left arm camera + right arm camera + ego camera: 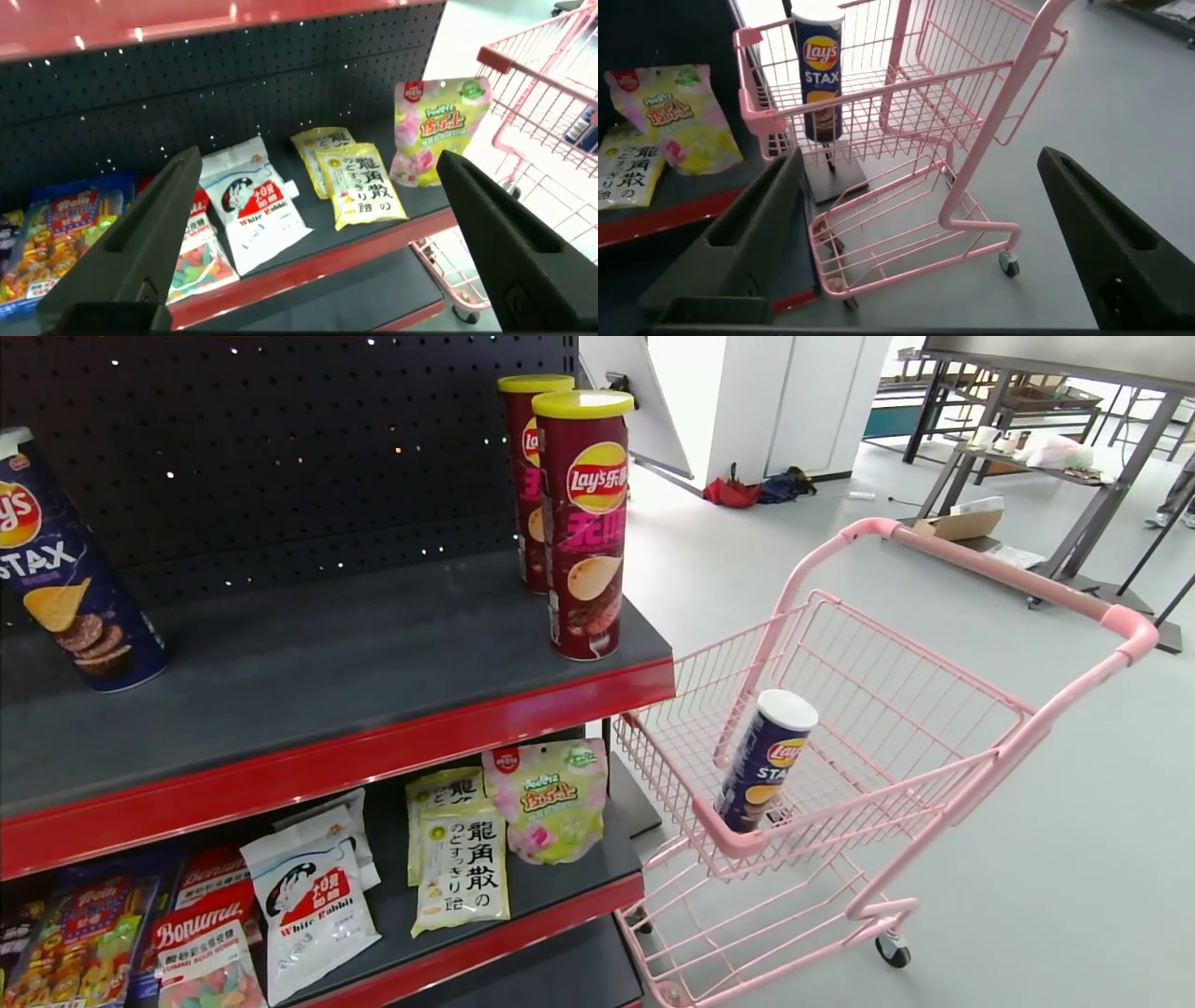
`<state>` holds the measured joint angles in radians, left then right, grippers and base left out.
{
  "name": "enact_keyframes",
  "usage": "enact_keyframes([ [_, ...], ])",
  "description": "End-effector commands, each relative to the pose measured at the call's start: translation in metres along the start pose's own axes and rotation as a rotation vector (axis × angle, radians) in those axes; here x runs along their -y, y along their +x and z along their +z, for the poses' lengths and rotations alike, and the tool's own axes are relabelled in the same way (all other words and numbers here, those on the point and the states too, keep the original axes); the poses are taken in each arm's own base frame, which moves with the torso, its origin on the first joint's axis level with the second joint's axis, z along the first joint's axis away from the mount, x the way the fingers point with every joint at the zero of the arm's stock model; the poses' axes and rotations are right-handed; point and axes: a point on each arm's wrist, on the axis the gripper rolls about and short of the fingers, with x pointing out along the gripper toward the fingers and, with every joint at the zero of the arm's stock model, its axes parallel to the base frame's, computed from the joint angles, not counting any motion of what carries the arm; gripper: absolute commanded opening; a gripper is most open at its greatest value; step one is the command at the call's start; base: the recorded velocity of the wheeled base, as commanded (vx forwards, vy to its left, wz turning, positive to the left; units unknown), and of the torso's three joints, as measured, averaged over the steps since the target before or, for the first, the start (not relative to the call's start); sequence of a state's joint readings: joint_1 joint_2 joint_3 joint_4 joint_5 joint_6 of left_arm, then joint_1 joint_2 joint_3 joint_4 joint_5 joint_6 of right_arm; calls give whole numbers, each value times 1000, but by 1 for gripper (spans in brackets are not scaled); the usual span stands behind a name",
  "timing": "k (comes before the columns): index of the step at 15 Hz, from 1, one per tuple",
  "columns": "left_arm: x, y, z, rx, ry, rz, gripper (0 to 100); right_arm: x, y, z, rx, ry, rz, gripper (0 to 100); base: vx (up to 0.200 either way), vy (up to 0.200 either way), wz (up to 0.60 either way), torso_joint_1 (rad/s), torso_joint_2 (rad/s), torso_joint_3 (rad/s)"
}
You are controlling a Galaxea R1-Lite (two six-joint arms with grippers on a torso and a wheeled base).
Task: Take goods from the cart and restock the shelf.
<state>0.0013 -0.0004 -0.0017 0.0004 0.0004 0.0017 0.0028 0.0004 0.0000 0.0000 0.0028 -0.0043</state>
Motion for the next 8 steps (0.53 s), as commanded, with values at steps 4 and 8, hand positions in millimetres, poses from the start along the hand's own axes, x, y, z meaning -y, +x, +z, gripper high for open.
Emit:
enact_keyframes([
  [4, 0, 0, 0, 0, 0, 0, 100, 0, 0, 0, 0, -6, 2, 100, 0, 0, 0, -122, 386, 266],
  [8, 0, 0, 0, 0, 0, 1, 100, 0, 52, 177, 18, 276, 53, 100, 0, 0, 0, -8, 23, 18],
])
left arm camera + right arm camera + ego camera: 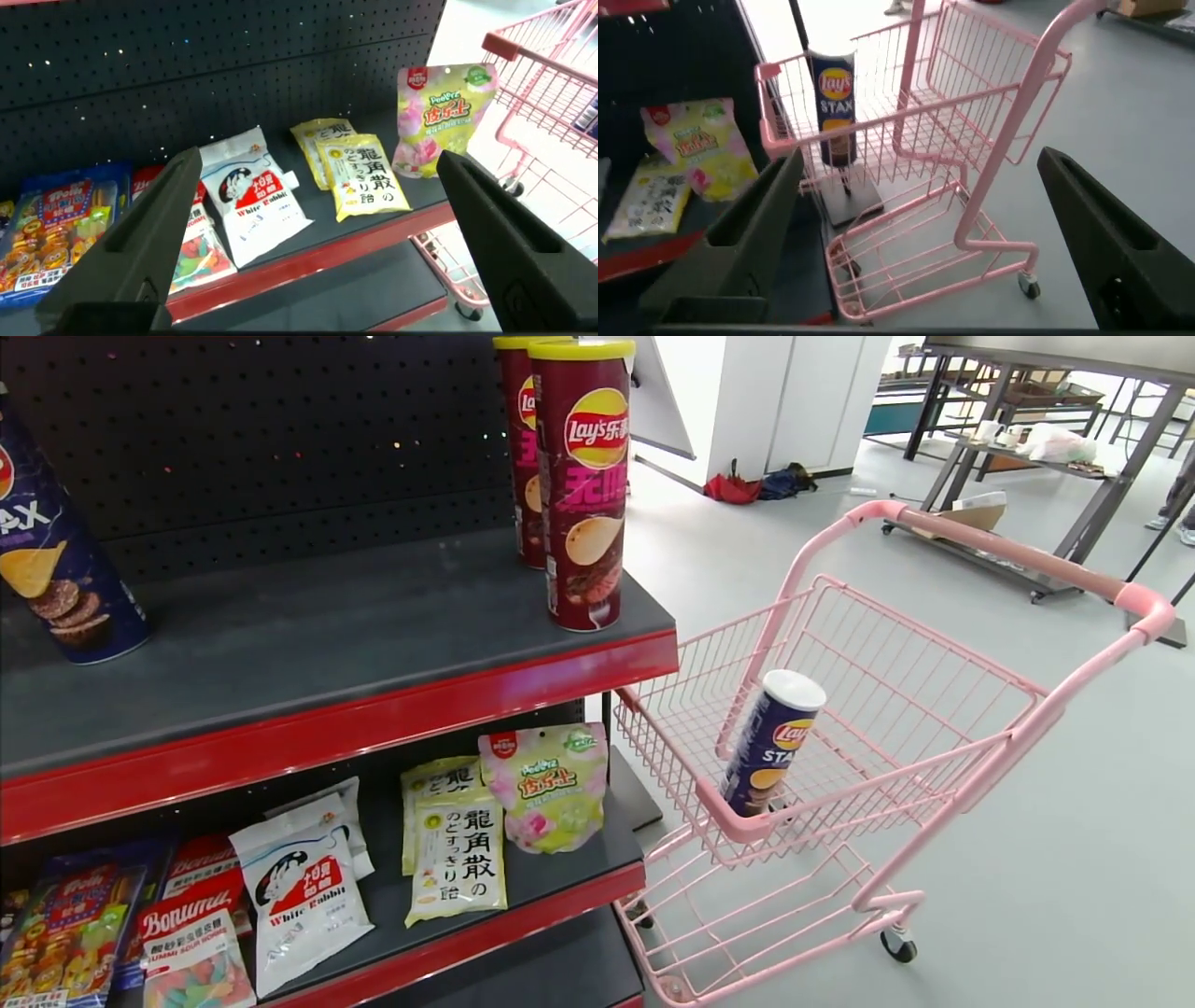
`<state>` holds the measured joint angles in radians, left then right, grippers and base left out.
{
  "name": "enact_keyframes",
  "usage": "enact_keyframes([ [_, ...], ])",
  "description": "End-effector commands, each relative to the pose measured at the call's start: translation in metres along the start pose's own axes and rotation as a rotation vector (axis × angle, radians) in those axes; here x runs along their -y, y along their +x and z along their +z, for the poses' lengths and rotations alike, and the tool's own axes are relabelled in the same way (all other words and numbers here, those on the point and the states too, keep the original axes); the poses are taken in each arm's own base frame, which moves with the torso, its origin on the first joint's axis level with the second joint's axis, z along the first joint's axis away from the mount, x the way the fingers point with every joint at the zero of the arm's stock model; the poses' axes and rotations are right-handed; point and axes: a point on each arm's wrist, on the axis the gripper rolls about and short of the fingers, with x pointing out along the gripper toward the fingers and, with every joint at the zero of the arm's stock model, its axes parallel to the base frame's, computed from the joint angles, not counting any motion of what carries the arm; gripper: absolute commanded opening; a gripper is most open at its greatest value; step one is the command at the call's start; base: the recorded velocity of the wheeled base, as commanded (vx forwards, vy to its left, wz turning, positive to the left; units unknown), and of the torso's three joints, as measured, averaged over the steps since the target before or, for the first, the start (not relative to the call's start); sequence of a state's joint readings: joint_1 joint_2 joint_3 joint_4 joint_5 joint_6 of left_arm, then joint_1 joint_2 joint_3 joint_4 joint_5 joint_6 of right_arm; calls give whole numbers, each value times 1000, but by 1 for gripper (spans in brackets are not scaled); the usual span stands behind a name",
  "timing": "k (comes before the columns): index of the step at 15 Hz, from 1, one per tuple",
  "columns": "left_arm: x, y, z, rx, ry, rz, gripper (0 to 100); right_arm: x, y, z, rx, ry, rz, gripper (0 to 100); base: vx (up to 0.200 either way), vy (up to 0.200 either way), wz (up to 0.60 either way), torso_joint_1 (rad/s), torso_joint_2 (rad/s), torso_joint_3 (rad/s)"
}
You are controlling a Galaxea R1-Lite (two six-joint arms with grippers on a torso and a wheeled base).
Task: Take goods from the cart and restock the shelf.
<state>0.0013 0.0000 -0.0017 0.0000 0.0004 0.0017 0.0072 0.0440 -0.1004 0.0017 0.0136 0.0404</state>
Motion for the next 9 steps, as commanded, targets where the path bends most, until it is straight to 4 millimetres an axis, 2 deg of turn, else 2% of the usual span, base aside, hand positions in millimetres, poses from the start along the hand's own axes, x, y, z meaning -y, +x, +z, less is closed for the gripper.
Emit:
enact_keyframes([
  [1, 0, 0, 0, 0, 0, 0, 100, -10, 103, 164, -112, 226, 94, 100, 0, 0, 0, 0, 0, 0],
  [2, 0, 0, 0, 0, 0, 0, 100, -17, 131, 146, -237, 177, 173, 100, 0, 0, 0, 0, 0, 0],
  [3, 0, 0, 0, 0, 0, 0, 100, -22, 157, 112, -373, 165, 189, 100, 0, 0, 0, 0, 0, 0],
  [4, 0, 0, 0, 0, 0, 0, 100, -25, 181, 86, -429, 158, 188, 100, 0, 0, 0, 0, 0, 0],
  [5, 0, 0, 0, 0, 0, 0, 100, -34, 209, 50, -461, 146, 216, 100, 0, 0, 0, 0, 0, 0],
  [7, 0, 0, 0, 0, 0, 0, 100, -51, 242, 1, -551, 123, 265, 100, 0, 0, 0, 0, 0, 0],
  [9, 0, 0, 0, 0, 1, 0, 100, -61, 268, -31, -595, 111, 276, 100, 0, 0, 0, 0, 0, 0],
])
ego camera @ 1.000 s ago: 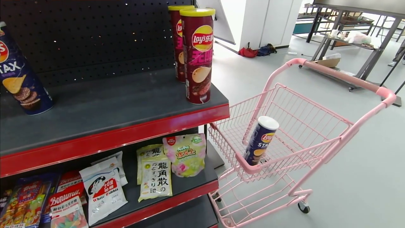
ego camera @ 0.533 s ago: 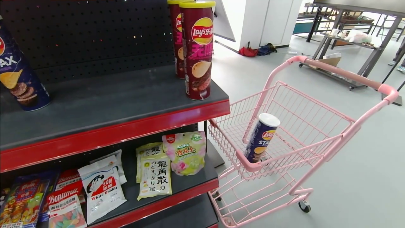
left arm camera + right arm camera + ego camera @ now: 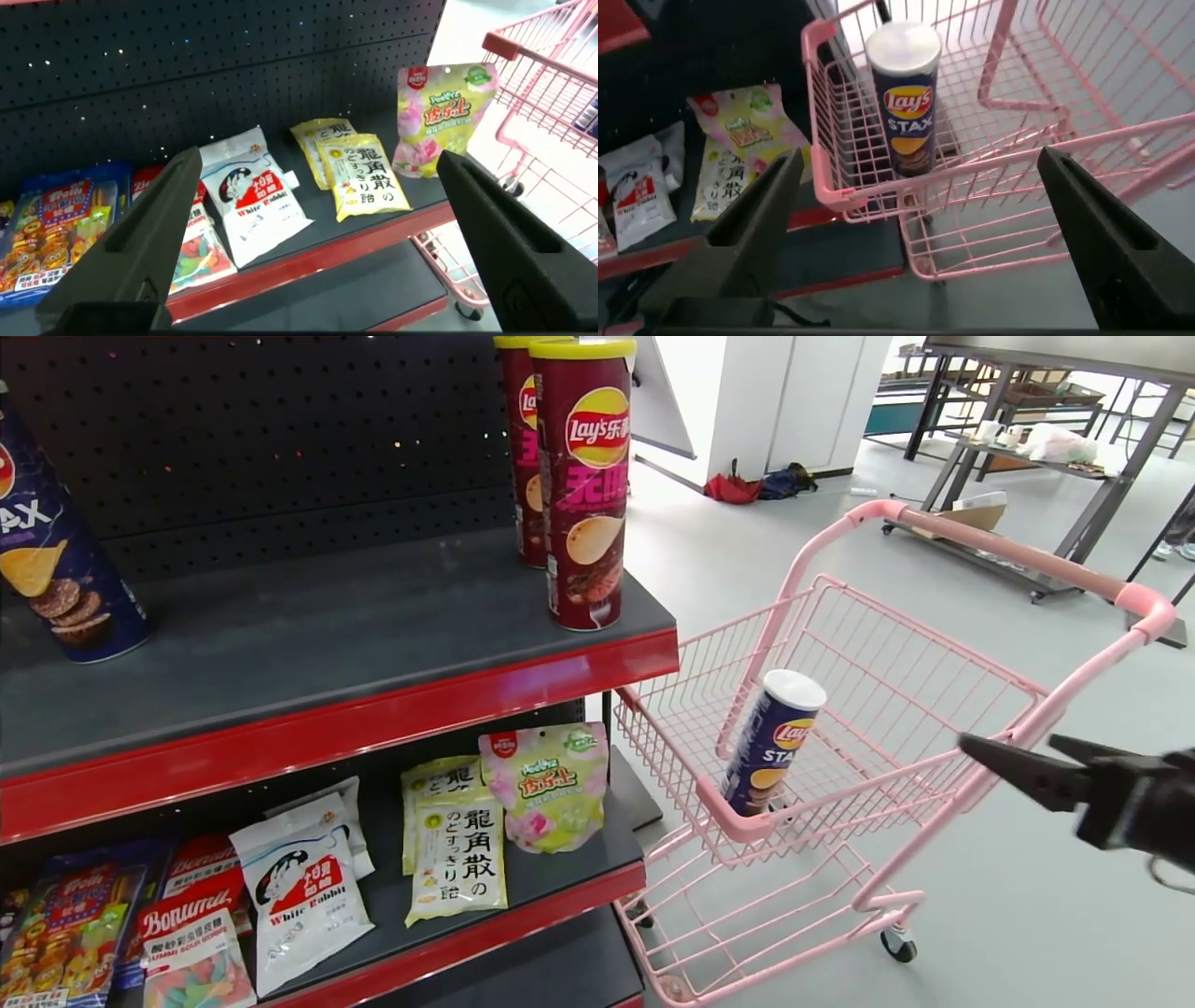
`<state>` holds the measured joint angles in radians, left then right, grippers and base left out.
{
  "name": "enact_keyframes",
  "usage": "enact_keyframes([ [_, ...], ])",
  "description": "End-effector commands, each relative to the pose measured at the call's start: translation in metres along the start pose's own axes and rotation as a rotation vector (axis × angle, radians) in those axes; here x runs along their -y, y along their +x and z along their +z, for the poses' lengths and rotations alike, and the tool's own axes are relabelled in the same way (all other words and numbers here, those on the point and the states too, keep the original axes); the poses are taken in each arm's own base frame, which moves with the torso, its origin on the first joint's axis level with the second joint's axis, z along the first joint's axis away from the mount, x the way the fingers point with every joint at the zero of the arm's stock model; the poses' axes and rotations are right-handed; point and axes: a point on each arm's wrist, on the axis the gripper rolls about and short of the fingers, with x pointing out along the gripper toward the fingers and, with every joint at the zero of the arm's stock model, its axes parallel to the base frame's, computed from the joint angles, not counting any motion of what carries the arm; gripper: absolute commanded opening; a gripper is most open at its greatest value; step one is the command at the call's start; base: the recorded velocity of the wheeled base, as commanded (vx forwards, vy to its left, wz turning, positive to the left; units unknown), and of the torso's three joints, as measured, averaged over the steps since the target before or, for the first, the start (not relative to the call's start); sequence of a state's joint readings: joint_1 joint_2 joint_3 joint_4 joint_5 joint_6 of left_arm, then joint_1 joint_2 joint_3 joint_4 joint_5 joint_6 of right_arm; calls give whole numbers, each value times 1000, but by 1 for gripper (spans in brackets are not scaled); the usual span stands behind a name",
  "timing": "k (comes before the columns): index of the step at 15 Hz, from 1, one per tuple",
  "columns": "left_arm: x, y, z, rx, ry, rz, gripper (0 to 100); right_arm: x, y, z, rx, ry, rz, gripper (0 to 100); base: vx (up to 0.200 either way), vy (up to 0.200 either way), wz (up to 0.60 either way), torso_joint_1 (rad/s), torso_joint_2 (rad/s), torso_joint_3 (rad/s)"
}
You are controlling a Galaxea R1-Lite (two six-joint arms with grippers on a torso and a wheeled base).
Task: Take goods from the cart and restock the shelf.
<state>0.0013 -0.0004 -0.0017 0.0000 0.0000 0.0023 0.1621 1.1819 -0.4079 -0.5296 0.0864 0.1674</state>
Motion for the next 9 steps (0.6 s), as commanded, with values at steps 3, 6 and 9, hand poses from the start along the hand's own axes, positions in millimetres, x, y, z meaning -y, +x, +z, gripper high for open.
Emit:
enact_keyframes([
  [3, 0, 0, 0, -1, 1, 0, 100, -5, 139, -91, -306, -12, 75, 100, 0, 0, 0, 0, 0, 0],
  [6, 0, 0, 0, -1, 2, 0, 100, -7, 175, -88, -261, -18, 88, 100, 0, 0, 0, 0, 0, 0],
  [9, 0, 0, 0, -1, 2, 0, 100, -8, 205, -78, -198, -26, 92, 100, 0, 0, 0, 0, 0, 0],
])
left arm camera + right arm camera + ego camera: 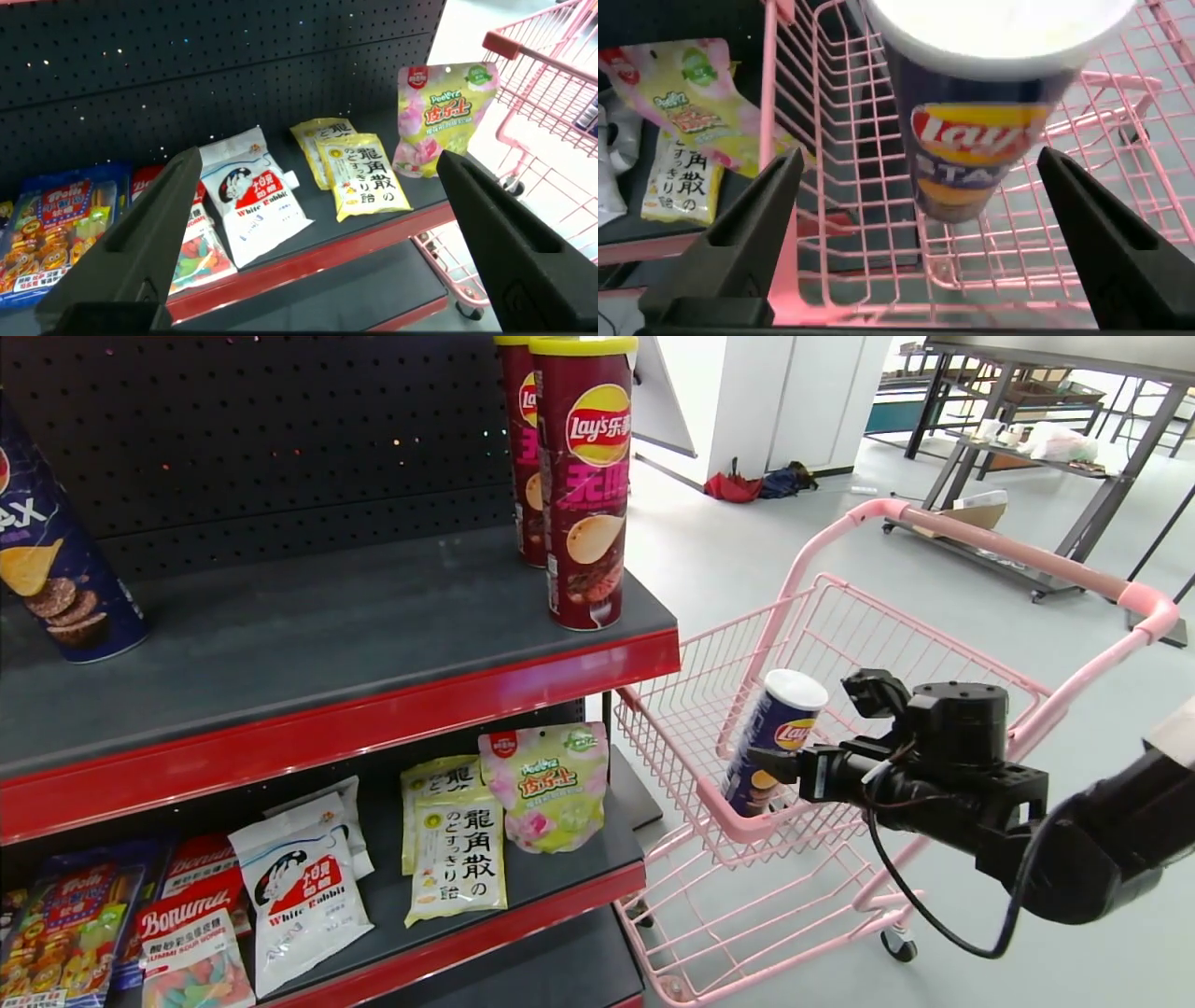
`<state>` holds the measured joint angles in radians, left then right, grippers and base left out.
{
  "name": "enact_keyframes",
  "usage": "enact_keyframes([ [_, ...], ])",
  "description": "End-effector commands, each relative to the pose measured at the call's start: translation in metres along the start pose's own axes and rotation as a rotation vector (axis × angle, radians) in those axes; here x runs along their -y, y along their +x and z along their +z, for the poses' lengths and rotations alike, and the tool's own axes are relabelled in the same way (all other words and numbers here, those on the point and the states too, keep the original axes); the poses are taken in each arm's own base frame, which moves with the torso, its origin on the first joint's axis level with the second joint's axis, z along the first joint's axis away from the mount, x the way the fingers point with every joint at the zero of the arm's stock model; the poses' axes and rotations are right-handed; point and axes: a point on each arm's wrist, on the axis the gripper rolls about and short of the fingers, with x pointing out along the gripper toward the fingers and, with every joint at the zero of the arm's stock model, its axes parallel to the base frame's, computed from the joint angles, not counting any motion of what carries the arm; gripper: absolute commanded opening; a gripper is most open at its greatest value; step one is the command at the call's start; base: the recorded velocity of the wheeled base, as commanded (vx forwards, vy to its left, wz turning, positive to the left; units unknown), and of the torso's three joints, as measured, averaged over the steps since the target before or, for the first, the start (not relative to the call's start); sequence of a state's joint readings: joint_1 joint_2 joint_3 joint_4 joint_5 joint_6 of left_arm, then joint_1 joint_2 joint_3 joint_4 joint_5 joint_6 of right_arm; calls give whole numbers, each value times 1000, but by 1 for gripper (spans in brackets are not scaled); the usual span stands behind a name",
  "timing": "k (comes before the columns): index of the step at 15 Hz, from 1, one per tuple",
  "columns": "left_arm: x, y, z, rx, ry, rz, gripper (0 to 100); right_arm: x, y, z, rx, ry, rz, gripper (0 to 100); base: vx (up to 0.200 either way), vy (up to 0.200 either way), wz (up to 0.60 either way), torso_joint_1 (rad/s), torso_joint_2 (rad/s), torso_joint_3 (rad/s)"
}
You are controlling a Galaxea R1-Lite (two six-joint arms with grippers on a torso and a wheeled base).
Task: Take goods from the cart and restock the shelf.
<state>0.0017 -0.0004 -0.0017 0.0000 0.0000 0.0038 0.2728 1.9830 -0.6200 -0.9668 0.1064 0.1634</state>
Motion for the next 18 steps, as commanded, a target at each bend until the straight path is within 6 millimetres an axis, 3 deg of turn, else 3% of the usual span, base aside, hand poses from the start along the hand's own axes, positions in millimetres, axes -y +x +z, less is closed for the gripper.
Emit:
enact_keyframes([
  [1, 0, 0, 0, -1, -1, 0, 100, 4, 27, -7, -22, -2, -5, 100, 0, 0, 0, 0, 0, 0],
  [3, 0, 0, 0, -1, -1, 0, 100, 9, 44, -7, -11, -26, -15, 100, 0, 0, 0, 0, 0, 0],
  [9, 0, 0, 0, -1, -1, 0, 100, 25, 69, 1, 34, -58, -41, 100, 0, 0, 0, 0, 0, 0],
  [10, 0, 0, 0, -1, 1, 0, 100, 24, 71, 2, 39, -57, -39, 0, 0, 0, 0, 0, 0, 0],
  [16, 0, 0, 0, -1, 1, 0, 100, 25, 73, 3, 42, -52, -36, 0, 0, 0, 0, 0, 0, 0],
  [18, 0, 0, 0, -1, 1, 0, 100, 21, 65, 33, 131, -64, -33, 0, 0, 0, 0, 0, 0, 0],
])
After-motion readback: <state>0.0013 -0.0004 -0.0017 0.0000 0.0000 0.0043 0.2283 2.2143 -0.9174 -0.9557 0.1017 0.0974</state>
